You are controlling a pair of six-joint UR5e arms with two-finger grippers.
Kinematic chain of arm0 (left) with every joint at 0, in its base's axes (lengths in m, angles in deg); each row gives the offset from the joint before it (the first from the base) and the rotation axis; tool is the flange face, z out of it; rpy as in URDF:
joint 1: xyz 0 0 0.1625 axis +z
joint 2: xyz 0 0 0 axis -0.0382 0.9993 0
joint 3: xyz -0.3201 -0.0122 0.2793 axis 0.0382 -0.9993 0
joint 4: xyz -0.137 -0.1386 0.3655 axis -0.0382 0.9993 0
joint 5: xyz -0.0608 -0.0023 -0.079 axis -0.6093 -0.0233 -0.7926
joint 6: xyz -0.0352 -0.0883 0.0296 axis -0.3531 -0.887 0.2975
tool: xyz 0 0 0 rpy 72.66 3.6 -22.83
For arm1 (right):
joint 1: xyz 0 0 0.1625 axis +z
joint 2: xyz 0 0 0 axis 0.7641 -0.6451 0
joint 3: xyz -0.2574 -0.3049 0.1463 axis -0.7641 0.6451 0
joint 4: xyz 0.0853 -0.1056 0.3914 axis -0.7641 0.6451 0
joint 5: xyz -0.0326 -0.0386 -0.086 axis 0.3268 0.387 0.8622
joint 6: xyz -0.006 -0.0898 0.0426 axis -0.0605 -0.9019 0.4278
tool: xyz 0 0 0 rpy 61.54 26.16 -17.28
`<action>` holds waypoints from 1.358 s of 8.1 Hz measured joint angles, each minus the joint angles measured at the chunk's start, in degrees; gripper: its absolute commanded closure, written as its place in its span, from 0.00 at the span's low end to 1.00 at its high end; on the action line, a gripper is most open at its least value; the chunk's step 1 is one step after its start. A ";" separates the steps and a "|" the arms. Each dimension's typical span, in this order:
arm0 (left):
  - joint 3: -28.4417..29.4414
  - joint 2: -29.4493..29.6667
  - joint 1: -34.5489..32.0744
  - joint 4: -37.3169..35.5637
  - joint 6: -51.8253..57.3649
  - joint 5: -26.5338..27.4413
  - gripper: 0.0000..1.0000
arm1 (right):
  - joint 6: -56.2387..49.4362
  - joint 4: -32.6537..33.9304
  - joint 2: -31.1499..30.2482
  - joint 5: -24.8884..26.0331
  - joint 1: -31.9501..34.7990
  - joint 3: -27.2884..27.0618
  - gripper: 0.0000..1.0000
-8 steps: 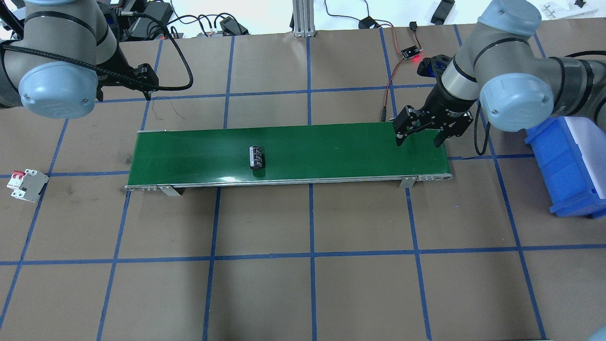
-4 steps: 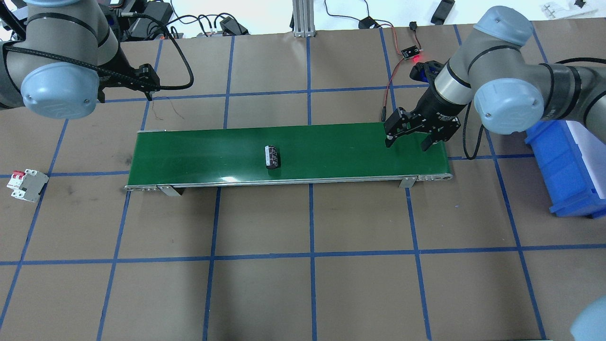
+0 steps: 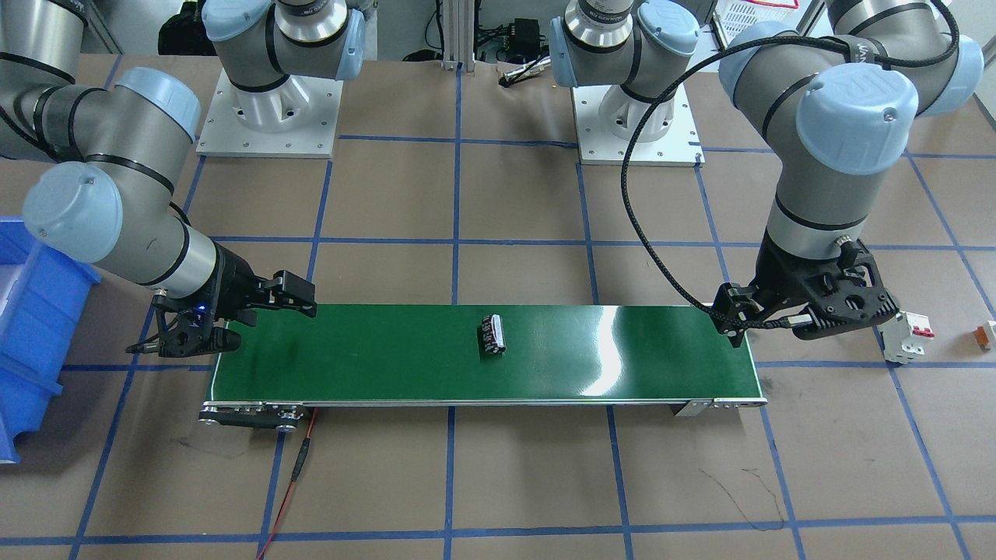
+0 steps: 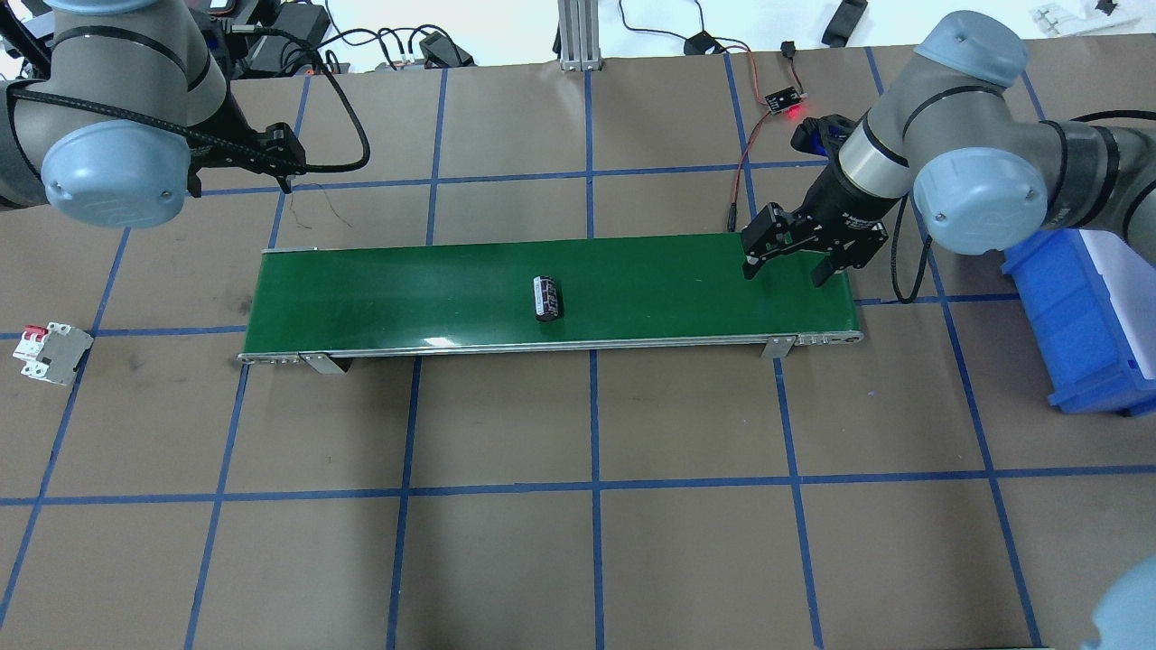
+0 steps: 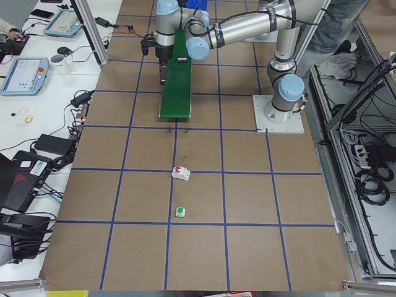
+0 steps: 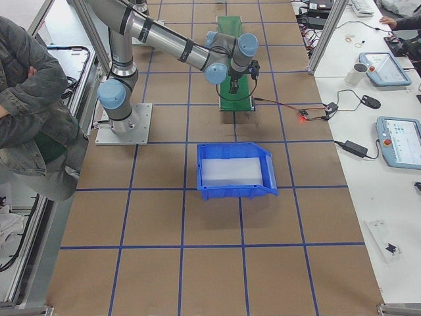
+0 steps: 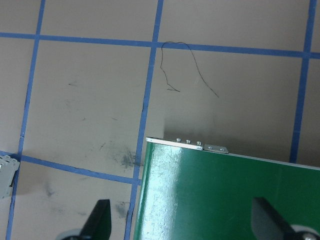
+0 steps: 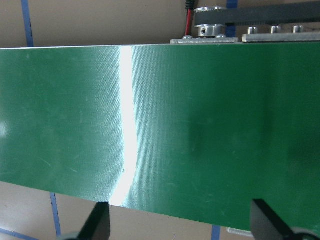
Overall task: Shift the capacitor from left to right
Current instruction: 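Raise the left gripper away while the right gripper waits at the belt end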
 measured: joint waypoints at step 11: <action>0.34 -7.96 -1.05 19.74 0.95 -11.99 0.00 | -2.55 -0.05 1.77 -0.11 -1.04 0.00 0.00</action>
